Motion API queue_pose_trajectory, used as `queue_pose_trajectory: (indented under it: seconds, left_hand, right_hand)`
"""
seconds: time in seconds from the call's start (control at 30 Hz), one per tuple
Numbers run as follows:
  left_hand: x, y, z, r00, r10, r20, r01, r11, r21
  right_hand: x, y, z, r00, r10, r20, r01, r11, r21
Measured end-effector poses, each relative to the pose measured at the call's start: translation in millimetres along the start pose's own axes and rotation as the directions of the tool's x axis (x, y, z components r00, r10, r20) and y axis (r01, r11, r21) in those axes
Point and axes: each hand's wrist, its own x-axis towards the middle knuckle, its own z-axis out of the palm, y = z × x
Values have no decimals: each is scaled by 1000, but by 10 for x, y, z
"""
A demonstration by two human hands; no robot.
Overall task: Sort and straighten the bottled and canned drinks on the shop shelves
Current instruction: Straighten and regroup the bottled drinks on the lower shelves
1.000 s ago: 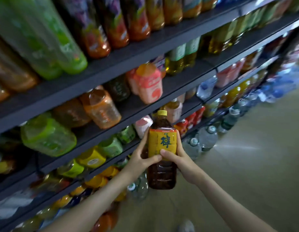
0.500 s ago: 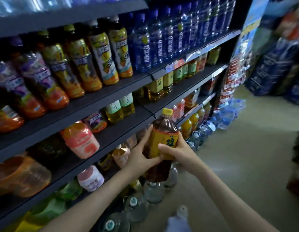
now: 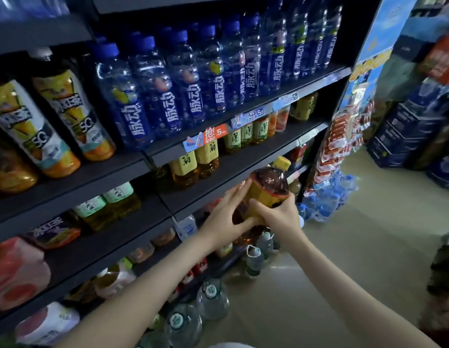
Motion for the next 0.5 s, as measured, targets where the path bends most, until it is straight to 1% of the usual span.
queue_pose_trajectory:
  seconds: [0.03,0.1,0.2,0.33,0.5]
  left_hand:
    - [143,-25,52,999,-12,-44,14,999,40]
    - [417,-84,155,981,-79,-178,98,990,98]
    - [744,-168,311,897,-194,-398,261,958,120]
    - [1040,-291,521,712,-303,-633,471,875,111]
    - [1215,-477,665,490,-318,-811,639,764,87]
  right_hand:
    - [183,47,-73,1000,14,-5,-14,1000,-14]
    - [556,116,-226,999,33,0,-33,999,-30]
    - [1061,208,-405,998,3,70,-1,1000,-27]
    - [1628,268,-507,984,-57,170,66,997,-48]
    - [2111,352,-284,961,-120,248,108,992,59]
